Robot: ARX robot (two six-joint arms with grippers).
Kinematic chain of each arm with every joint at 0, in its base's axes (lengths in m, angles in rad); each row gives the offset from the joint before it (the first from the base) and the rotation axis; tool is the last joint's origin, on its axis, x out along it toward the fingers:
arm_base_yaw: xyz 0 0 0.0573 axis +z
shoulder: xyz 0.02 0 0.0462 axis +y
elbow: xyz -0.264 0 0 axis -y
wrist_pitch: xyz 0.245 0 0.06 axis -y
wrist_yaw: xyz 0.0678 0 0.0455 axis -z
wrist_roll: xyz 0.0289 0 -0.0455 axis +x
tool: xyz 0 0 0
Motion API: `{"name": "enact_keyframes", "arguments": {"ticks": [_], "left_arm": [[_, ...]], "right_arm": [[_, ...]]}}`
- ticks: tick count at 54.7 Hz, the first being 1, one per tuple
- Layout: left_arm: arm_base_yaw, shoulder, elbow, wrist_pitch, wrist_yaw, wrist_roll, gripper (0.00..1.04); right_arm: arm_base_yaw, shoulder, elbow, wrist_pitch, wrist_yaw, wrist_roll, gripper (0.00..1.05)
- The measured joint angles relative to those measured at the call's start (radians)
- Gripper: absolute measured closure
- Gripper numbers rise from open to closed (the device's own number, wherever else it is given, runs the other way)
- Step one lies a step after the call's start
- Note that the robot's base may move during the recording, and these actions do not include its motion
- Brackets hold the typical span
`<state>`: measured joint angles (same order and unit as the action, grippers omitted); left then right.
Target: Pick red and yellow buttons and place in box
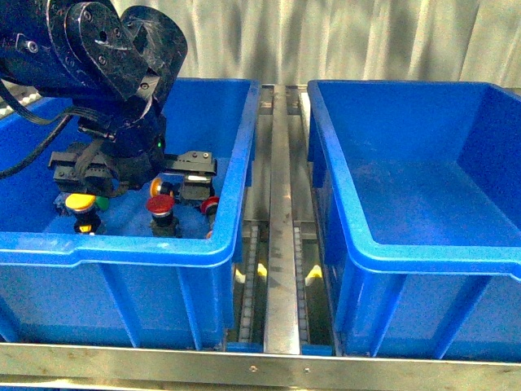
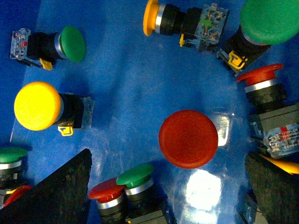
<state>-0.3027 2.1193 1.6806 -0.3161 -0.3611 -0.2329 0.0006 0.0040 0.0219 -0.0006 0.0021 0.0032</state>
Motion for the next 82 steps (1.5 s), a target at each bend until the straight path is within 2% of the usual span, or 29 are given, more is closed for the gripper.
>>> {"name": "enact_keyframes", "arguments": {"ticks": [60, 63, 72, 76, 82], "left_arm": [[0.003, 0.146, 0.155, -0.051, 0.011, -0.045, 0.08], [0.003, 0.151, 0.161, -0.051, 0.009, -0.045, 0.14], [0.004, 0.175, 0.183, -0.058, -0.002, -0.044, 0.39], [0.004, 0.191, 0.195, -0.058, -0.006, -0.040, 0.54], [0.004, 0.201, 0.208, -0.058, -0.012, -0.036, 0.67]], "right_arm": [[0.000, 0.000, 0.000, 0.000, 0.000, 0.000, 0.07], [0.000, 0.000, 0.000, 0.000, 0.000, 0.000, 0.07], [0.000, 0.000, 0.000, 0.000, 0.000, 0.000, 0.07], [0.000, 0.000, 0.000, 0.000, 0.000, 0.000, 0.07], [0.000, 0.000, 0.000, 0.000, 0.000, 0.000, 0.07]]}}
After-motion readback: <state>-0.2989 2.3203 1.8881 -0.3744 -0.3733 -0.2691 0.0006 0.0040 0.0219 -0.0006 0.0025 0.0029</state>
